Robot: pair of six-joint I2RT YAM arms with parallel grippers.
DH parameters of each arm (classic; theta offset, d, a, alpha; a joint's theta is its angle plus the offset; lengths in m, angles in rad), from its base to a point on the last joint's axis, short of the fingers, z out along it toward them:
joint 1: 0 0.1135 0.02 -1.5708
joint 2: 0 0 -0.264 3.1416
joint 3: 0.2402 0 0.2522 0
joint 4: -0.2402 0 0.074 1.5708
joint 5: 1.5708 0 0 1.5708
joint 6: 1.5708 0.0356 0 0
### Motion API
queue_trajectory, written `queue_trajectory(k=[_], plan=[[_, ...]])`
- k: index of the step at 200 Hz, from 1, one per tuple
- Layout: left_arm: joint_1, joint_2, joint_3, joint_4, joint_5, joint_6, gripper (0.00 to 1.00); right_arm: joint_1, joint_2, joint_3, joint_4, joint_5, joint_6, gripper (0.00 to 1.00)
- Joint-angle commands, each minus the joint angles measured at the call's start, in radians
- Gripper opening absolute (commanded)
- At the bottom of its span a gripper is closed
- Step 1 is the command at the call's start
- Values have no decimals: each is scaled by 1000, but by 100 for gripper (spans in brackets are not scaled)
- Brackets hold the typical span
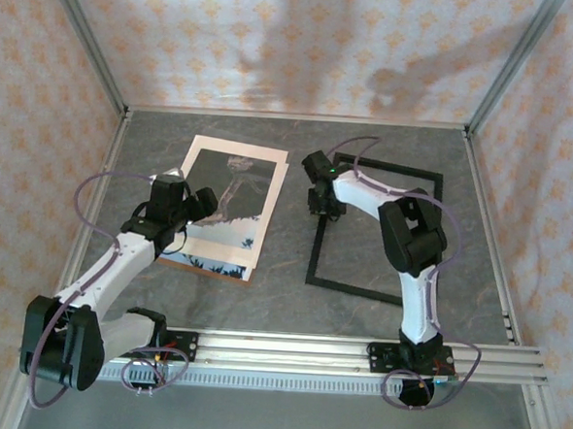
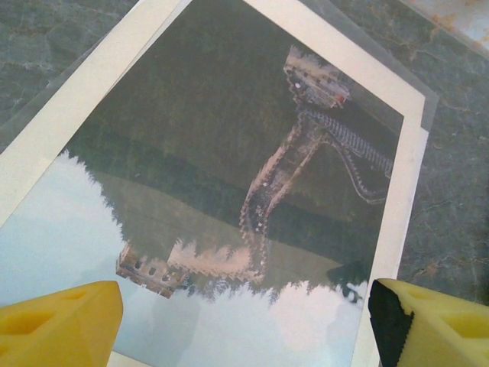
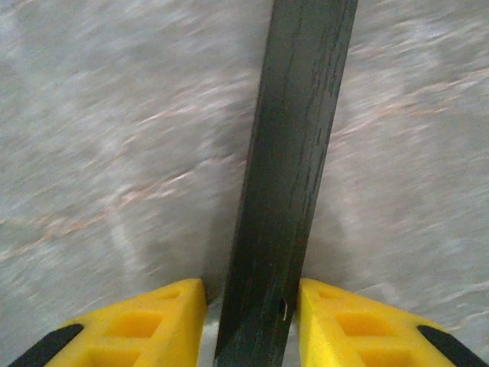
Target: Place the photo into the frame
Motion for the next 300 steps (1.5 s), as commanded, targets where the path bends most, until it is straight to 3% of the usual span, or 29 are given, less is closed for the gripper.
queue_trajectory(k=[1,30,56,71,104,143,190,266,300], plan=[[-6,24,30,1,-28,24,84,65,-47,-9,-42,-59,-22,36],[1,95,72,14,-59,33,85,69,-99,40,-78,-32,-58,44],[79,226,155,25,-25,33,86,71,-143,53,-19,-83,-31,68],[153,338,224,30,63,39,86,82,-127,62,44,-126,21,79],[246,605,473,-105,108,163,86,103,-42,134,127,-150,137,85],[303,837,707,-269,143,278,86,106,67,220,178,-172,265,85],[315,955,845,-378,162,349,87,112,196,320,163,-209,322,79],[315,941,729,-252,384,281,74,114,265,367,208,-279,365,65],[314,888,674,-204,417,256,65,114,267,392,197,-269,371,63]])
